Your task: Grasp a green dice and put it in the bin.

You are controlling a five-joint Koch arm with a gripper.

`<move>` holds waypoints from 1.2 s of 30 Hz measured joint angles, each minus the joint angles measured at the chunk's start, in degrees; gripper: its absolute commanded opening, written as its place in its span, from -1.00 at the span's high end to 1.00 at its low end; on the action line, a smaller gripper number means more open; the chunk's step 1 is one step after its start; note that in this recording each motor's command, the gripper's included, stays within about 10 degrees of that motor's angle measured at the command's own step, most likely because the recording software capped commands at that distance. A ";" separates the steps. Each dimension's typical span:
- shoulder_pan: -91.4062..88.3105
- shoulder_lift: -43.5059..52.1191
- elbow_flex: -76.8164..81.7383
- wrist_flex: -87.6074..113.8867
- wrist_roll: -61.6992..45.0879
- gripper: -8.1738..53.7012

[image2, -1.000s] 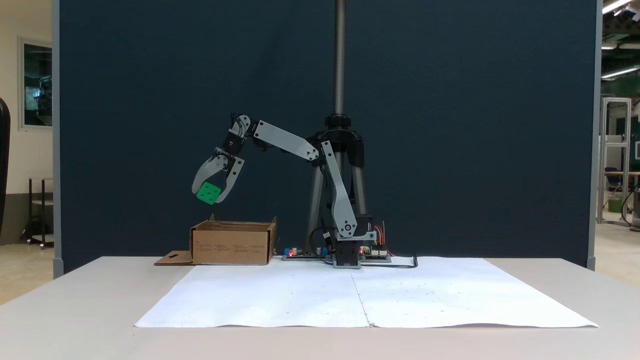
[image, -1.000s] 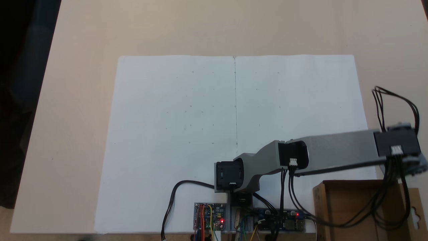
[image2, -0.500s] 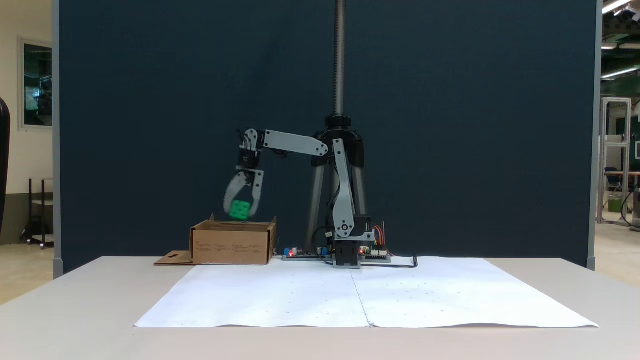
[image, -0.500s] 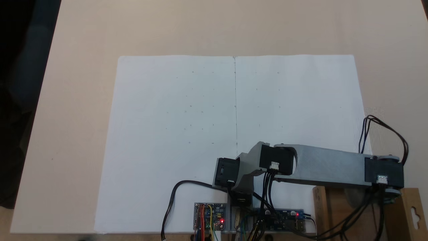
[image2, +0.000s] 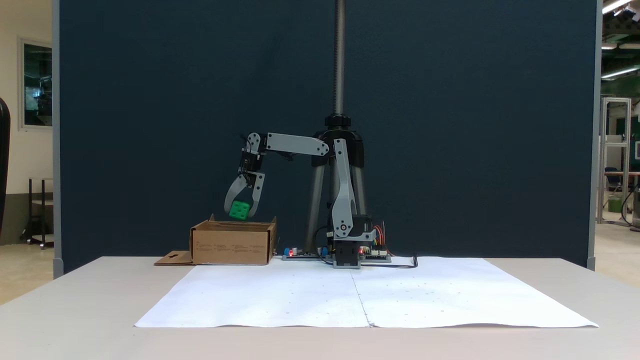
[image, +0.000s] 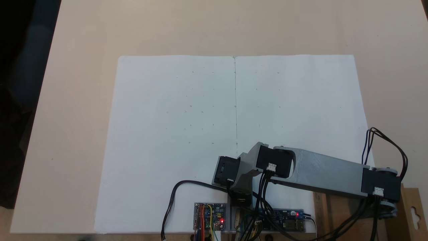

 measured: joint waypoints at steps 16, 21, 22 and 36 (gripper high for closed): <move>-1.05 0.00 0.35 -0.18 0.00 -0.57; -11.51 3.96 0.35 -1.49 4.83 -0.57; -12.92 4.48 0.35 -2.11 5.98 -0.57; -53.88 9.67 0.35 -14.41 20.21 -0.57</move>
